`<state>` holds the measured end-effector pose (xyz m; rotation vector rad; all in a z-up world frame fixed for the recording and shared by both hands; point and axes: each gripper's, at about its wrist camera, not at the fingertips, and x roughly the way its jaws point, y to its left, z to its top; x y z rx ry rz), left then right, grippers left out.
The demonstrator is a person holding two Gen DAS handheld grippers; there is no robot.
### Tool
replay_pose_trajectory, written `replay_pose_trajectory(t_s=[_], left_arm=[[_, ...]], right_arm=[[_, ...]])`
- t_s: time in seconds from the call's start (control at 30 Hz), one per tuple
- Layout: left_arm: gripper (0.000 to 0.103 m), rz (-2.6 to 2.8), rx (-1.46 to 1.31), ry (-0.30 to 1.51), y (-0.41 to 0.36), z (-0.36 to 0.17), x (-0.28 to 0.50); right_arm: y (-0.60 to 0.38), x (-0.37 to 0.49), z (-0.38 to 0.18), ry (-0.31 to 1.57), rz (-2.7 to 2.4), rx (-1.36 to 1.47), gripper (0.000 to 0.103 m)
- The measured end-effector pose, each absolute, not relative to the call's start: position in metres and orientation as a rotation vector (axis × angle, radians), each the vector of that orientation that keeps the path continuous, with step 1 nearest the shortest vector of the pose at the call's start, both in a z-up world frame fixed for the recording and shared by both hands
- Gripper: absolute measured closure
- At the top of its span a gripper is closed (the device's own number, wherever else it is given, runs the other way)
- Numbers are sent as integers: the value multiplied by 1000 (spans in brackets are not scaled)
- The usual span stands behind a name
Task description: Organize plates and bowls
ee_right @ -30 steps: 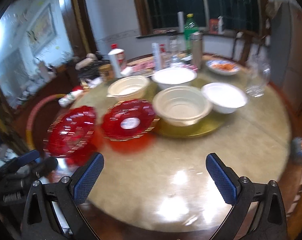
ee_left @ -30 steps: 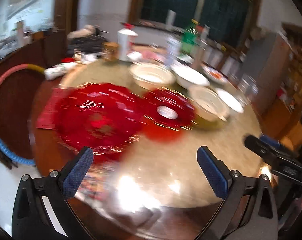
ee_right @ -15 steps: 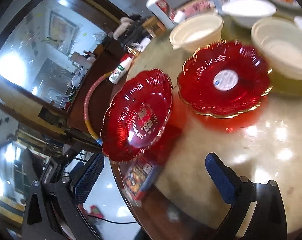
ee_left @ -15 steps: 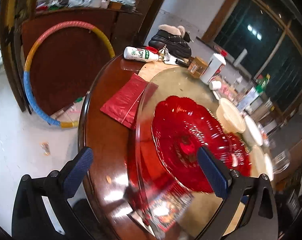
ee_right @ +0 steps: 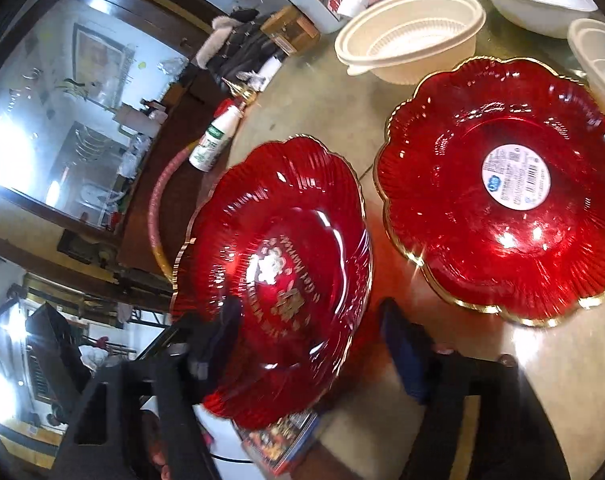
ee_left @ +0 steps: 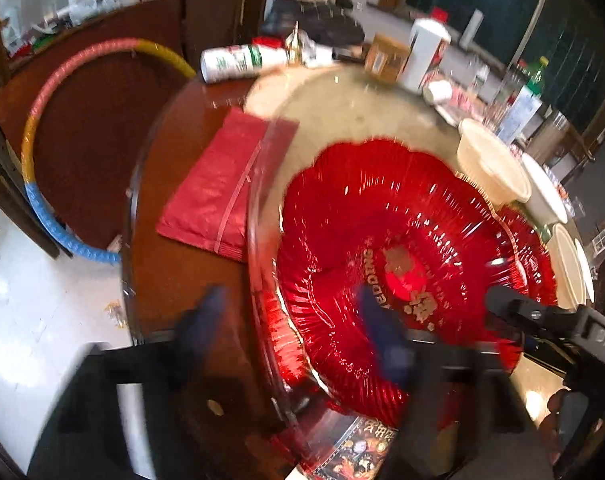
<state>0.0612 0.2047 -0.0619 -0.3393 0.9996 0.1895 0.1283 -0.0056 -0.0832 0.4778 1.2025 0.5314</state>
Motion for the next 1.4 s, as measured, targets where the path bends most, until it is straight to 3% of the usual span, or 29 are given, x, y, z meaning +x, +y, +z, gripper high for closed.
replay_pose_trajectory(t_s=[0.03,0.07,0.1,0.13,0.17,0.83,1.4], left_arm=[[73,179,-355,1021,205,-67,64],[77,176,-358,1031,204,-71,67],[85,180,-345,1027,203,-72,67],[86,194,-315,1011,201,-71,67],[86,208,-298,1003,200,-70,67],[86,305,-192,823,180,-37,46],[86,284,-216,827,166,-47,25]], right_arm=[[-4,130,-87,1214,519,470,59],[-3,131,-89,1208,514,462,62],[-4,129,-89,1202,512,451,72],[-5,128,-91,1200,507,436,86],[-6,127,-92,1198,504,434,88],[-8,103,-60,1027,542,328,89],[-13,72,-55,1029,461,221,89]])
